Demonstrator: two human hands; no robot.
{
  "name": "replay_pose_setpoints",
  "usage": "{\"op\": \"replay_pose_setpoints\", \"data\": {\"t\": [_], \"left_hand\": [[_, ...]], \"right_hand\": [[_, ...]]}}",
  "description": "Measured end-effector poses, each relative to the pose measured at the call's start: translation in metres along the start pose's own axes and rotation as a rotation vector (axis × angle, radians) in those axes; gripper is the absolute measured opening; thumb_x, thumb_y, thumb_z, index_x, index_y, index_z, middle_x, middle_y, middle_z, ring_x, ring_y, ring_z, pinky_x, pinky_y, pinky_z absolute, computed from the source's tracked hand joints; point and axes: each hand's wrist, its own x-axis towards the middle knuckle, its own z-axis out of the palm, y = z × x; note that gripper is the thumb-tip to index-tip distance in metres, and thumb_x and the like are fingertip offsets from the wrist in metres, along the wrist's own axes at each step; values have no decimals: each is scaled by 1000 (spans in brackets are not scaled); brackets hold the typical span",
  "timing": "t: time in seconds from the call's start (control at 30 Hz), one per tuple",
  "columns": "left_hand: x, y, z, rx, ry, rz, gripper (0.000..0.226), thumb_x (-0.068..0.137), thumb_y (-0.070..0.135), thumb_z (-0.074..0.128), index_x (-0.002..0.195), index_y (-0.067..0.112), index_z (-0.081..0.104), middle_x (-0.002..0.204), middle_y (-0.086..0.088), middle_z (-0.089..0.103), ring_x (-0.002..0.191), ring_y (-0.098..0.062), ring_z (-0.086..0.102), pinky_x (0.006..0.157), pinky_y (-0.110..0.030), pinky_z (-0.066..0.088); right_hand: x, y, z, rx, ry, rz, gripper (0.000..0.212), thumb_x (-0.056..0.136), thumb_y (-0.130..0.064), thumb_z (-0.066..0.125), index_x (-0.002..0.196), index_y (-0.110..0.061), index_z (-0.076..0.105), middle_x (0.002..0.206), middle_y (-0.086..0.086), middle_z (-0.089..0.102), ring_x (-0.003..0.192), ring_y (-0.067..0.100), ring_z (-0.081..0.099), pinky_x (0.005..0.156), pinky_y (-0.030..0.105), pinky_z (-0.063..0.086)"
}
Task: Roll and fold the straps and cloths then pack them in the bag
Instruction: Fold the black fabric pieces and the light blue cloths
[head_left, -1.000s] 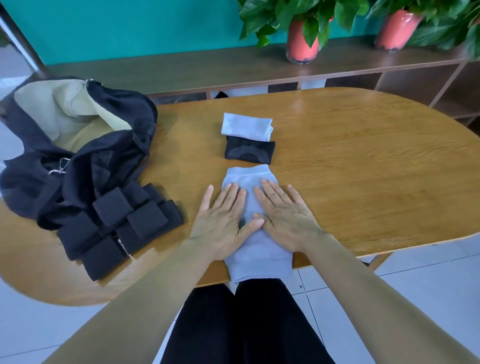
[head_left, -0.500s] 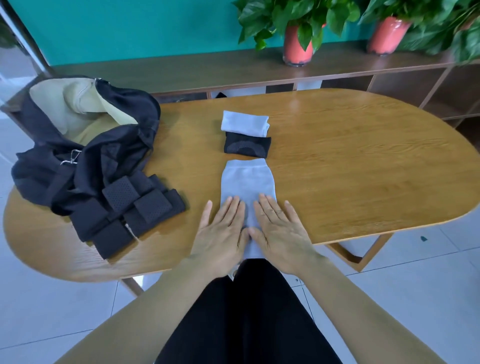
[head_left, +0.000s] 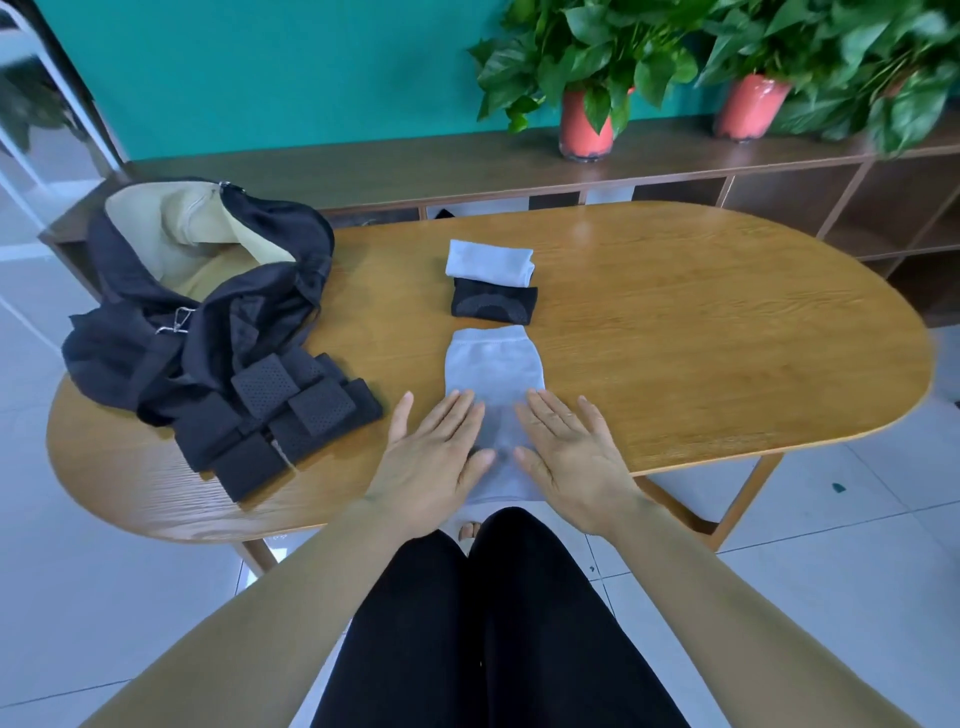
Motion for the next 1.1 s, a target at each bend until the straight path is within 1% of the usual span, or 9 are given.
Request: {"op": "replay_pose_setpoints", "data": {"t": [0.07, 0.17, 0.23, 0.33, 0.43, 0.53, 0.7, 0.83, 1.1], "left_hand": [[-12, -2, -1, -20, 157, 63, 72, 95, 58, 2, 147, 18, 33, 154, 2, 32, 143, -9, 25, 114, -46, -3], [-27, -1, 7, -39, 218, 175, 68, 92, 67, 27, 130, 18, 56, 132, 8, 58, 124, -10, 50, 108, -47, 18], [-34, -1, 12, 6, 237, 186, 67, 82, 71, 45, 124, 21, 60, 125, 13, 61, 115, -8, 55, 105, -45, 21], [-35, -2, 16, 24, 324, 171, 51, 73, 54, 72, 113, 23, 65, 111, 15, 67, 101, -8, 62, 100, -41, 23], [-34, -2, 10, -55, 402, 122, 22, 81, 44, 65, 97, 28, 66, 83, 16, 68, 80, -7, 64, 96, -38, 24], [-25, 0, 3, -172, 418, -20, 18, 85, 46, 56, 91, 31, 65, 65, 16, 61, 66, -6, 61, 96, -33, 19], [-10, 4, 1, -330, 358, -250, 27, 92, 43, 57, 114, 30, 63, 70, 14, 60, 78, -8, 61, 103, -34, 14], [-2, 5, 2, -324, 322, -333, 36, 94, 45, 51, 126, 31, 56, 62, 12, 58, 70, -6, 58, 101, -34, 17], [2, 8, 6, -328, 293, -425, 34, 95, 47, 48, 124, 31, 48, 63, 8, 62, 69, -10, 58, 95, -34, 19]], "right_hand": [[-16, 1, -2, 29, 170, -57, 67, 98, -54, 17, 139, -10, 46, 146, 8, 43, 140, 21, 32, 113, 44, 13], [-35, 3, 10, 21, 250, -166, 59, 84, -48, 53, 129, -9, 57, 133, 5, 57, 129, 23, 44, 108, 46, 27], [-41, 4, 18, -8, 313, -202, 56, 79, -39, 62, 126, -8, 60, 127, 3, 61, 123, 22, 48, 104, 42, 32], [-42, 5, 22, 12, 469, -168, 42, 74, -21, 65, 114, -8, 67, 104, 2, 70, 112, 20, 50, 98, 33, 35], [-38, 3, 16, 186, 513, 18, 31, 77, -30, 54, 100, -18, 71, 92, 0, 66, 102, 20, 53, 93, 21, 30], [-28, 3, 9, 318, 523, 156, 17, 85, -34, 57, 87, -22, 69, 80, -10, 62, 94, 9, 52, 87, 16, 23], [-9, 1, 8, 386, 440, 364, 10, 87, -31, 63, 90, -23, 68, 74, -11, 63, 98, 9, 46, 86, 27, 21], [0, 1, 12, 405, 403, 476, 20, 89, -32, 60, 106, -25, 67, 74, -14, 64, 104, 8, 42, 83, 27, 17], [2, -3, 13, 384, 431, 512, 23, 90, -28, 58, 111, -23, 62, 68, -11, 61, 104, 10, 43, 82, 27, 16]]}}
